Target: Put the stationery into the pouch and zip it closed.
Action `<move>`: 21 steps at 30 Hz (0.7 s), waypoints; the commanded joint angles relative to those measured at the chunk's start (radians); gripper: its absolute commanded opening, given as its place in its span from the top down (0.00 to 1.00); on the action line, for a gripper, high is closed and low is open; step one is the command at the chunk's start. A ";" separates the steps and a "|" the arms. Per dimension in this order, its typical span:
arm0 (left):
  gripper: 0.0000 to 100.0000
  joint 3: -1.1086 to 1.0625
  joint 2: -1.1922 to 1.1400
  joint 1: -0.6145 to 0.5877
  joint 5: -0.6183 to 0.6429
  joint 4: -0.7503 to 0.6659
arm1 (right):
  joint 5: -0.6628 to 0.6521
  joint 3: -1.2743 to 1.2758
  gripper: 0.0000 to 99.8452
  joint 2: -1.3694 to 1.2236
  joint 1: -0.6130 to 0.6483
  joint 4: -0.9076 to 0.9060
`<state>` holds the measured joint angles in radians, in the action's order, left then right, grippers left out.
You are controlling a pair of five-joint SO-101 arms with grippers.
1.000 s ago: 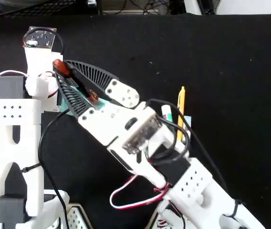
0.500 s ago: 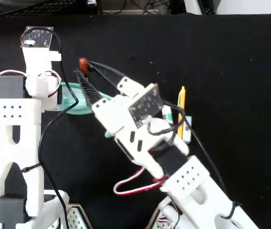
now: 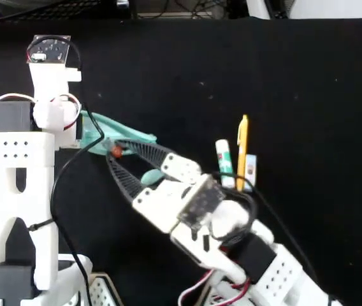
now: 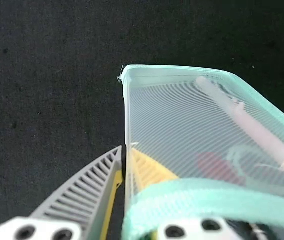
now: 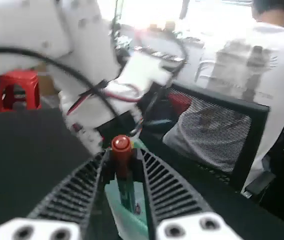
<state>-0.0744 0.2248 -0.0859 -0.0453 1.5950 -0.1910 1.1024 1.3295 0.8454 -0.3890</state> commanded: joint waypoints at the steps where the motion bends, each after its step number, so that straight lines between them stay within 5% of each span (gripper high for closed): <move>1: 0.97 -0.065 -0.029 -0.004 0.011 -0.009 | -0.023 -0.102 0.98 -0.081 0.025 -0.068; 8: 0.97 -0.068 -0.029 -0.004 0.011 -0.009 | -0.023 -0.386 0.79 -0.245 0.025 -0.384; 14: 0.97 -0.071 -0.029 -0.004 0.011 -0.012 | -0.032 -0.627 0.79 -0.240 -0.003 -0.537; 17: 0.97 -0.071 -0.029 -0.008 0.009 -0.012 | -0.029 -0.719 0.80 -0.222 -0.141 -0.574; 21: 0.97 -0.071 -0.029 -0.008 0.009 -0.012 | -0.023 -0.674 0.88 -0.209 -0.488 -0.621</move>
<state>-0.0744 0.2248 -0.0859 -0.0453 1.5950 -0.2140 0.4335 1.1224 0.5984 -0.9858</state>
